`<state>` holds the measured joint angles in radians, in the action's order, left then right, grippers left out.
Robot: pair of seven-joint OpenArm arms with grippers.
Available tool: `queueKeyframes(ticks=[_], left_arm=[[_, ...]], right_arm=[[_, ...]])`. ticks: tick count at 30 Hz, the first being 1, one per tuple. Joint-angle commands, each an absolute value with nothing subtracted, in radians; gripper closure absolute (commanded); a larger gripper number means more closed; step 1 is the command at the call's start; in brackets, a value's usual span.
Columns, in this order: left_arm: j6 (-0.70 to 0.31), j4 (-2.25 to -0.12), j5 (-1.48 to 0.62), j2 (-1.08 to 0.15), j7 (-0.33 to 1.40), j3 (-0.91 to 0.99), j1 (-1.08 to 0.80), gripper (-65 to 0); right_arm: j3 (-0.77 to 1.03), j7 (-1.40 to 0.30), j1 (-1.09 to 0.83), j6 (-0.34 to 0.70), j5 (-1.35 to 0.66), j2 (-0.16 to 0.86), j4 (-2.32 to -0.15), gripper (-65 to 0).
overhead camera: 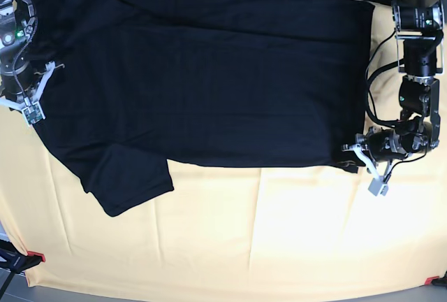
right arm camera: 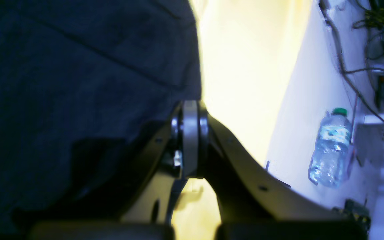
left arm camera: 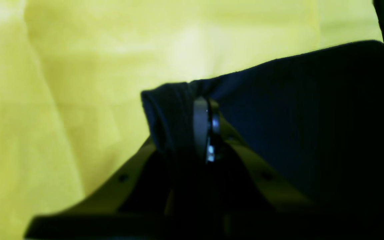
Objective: Fold the T-shirt properly
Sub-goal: 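Release the shirt and move both grippers to the hem side corners, then grasp the shirt's hem-side edge with both grippers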
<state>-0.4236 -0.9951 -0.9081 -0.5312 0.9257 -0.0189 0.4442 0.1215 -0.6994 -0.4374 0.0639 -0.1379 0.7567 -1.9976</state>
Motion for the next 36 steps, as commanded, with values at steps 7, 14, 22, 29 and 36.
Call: queueKeyframes(ticks=[7,14,22,29,36], left_arm=[[-0.425,-1.008,-0.914,-0.551,0.880,-0.011,0.499,0.0],[-0.427,-1.008,-0.860,-0.548,0.879,-0.011,0.493,0.0],[-0.427,-1.008,-0.834,-0.549,0.876,-0.011,0.493,0.0],[-0.427,-1.008,-0.835,-0.549,0.875,-0.011,0.493,0.0],[-0.427,-1.008,-0.834,-0.548,0.872,-0.011,0.493,0.0]], right_arm=[[0.133,-0.669,-0.255,0.045,-0.168,0.762,-1.914,-20.9],[0.133,-0.678,0.074,0.237,-0.439,0.698,-1.508,-25.5],[0.133,-0.757,0.384,0.463,-0.703,0.662,-1.007,-25.5],[0.133,-0.849,0.460,0.602,-0.895,0.660,-0.778,-25.5],[0.133,-0.850,0.434,0.649,-0.894,0.659,-0.778,-25.5]])
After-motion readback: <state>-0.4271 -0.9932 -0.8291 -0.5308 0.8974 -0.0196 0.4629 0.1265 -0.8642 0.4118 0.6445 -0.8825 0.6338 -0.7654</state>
